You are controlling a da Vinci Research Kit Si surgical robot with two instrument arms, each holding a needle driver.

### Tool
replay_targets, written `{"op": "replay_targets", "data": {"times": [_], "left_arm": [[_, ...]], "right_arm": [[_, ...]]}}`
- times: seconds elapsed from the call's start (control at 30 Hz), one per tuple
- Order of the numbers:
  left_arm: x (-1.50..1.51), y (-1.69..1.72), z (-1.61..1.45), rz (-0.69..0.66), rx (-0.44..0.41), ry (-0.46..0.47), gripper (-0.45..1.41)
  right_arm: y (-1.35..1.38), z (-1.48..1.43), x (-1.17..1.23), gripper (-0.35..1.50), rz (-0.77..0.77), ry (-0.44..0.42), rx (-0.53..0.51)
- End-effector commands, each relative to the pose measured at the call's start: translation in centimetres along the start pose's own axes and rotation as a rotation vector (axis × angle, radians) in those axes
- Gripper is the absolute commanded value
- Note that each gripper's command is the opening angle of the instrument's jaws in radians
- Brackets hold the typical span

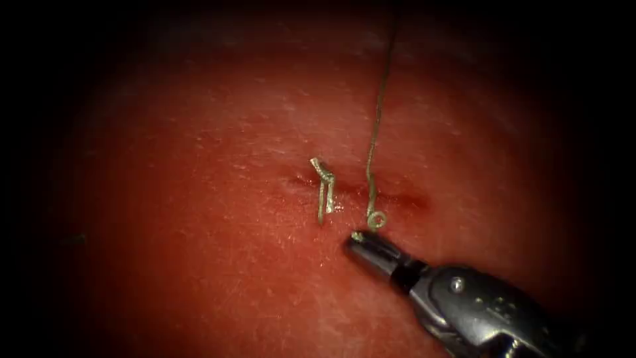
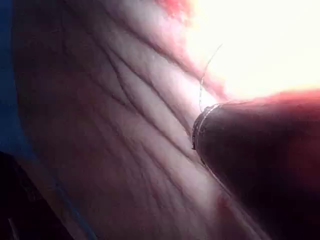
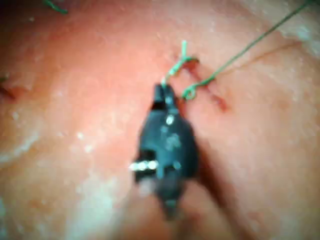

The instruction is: Wound Closure

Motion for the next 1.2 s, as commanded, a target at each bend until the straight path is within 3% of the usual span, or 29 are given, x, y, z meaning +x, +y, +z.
{"op": "replay_targets", "data": {"times": [0.03, 0.63, 0.8, 1.2], "left_arm": [[0.07, -0.09, 0.07, 0.004, 0.014, 0.012, -0.35], [0.41, -0.51, 0.34, 0.005, 0.064, 0.05, -0.35], [0.46, -0.53, 0.43, 0.009, 0.08, 0.049, -0.35], [0.53, -0.56, 0.5, 0.029, 0.09, 0.048, -0.35]], "right_arm": [[-0.05, 0.03, -0.07, -0.35, 0.001, 0.0, 0.004], [-0.1, -0.09, -0.22, -0.35, -0.019, -0.04, 0.005], [-0.11, -0.11, -0.39, -0.35, -0.034, -0.062, 0.006], [-0.28, -0.14, -0.43, -0.35, -0.053, -0.081, 0.018]]}}
